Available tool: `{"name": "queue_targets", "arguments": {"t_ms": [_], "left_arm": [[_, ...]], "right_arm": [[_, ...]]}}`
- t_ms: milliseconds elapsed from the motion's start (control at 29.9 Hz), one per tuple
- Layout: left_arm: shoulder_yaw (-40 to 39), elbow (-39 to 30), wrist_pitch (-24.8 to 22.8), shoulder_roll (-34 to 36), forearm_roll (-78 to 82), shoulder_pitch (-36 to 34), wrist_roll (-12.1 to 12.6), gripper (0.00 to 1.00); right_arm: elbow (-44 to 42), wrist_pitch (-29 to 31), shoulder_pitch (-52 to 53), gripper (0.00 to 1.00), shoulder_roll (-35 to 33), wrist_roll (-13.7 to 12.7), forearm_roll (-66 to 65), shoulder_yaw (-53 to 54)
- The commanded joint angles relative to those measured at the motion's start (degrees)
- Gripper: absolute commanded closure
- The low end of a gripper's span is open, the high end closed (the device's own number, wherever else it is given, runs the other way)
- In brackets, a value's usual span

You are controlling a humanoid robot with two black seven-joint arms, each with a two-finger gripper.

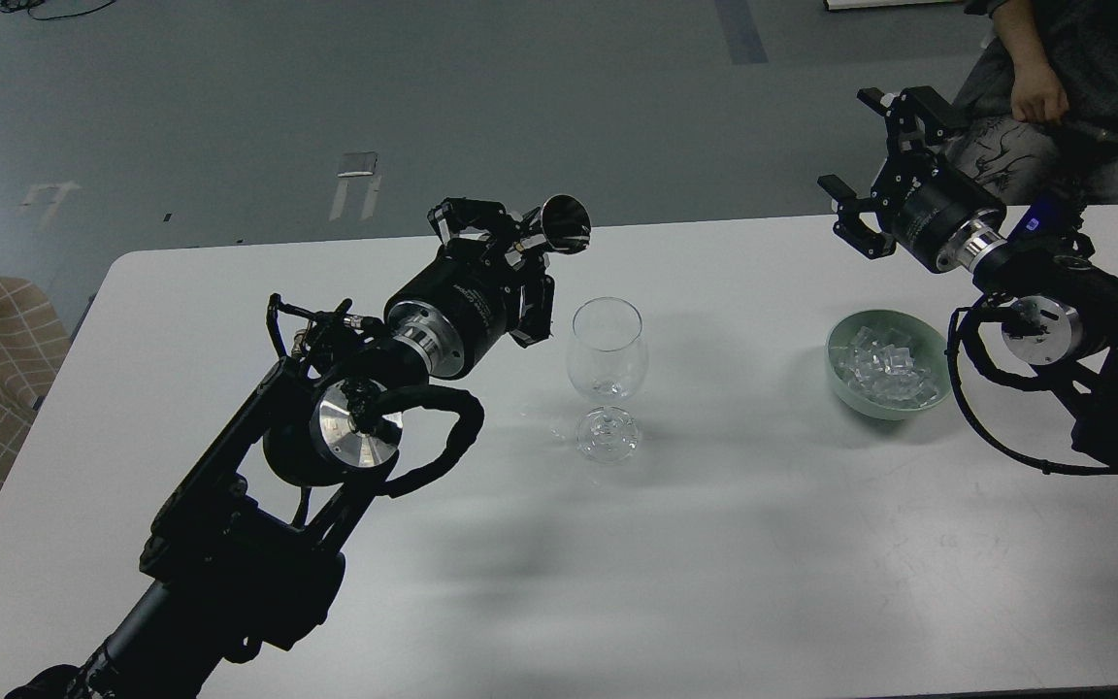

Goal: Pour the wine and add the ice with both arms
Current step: 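Position the jigger above the wine glass rim and tilt it, then hold the jigger tilted over the glass to pour its contents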

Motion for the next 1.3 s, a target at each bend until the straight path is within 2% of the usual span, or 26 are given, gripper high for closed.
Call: {"name": "queue_targets", "arguments": {"t_ms": [0,602,970,1270], "left_arm": [[0.09,-0.15,-0.10,-0.14,1.38,-0.05,-0.03,0.92],[0.53,-0.41,-0.63,-0.14,4.89,0.30,-0.64,0.92],[0.53,-0.59,-2.65,-0.14,7.27,0.74,-0.73,0.92],[2.81,-0.76,-3.18,-0.22,9.64,0.39,-0.73,0.92]], "right_arm": [[0.02,0.00,0.00,0.00,0.03,-0.01,0.00,0.00],[0.02,0.00,0.00,0.00,0.03,-0.01,0.00,0.00],[0.02,0.00,0.00,0.00,0.29,-0.01,0.00,0.00],[-0.06,0.00,0.00,0.00,0.38,-0.01,0.00,0.00]]}}
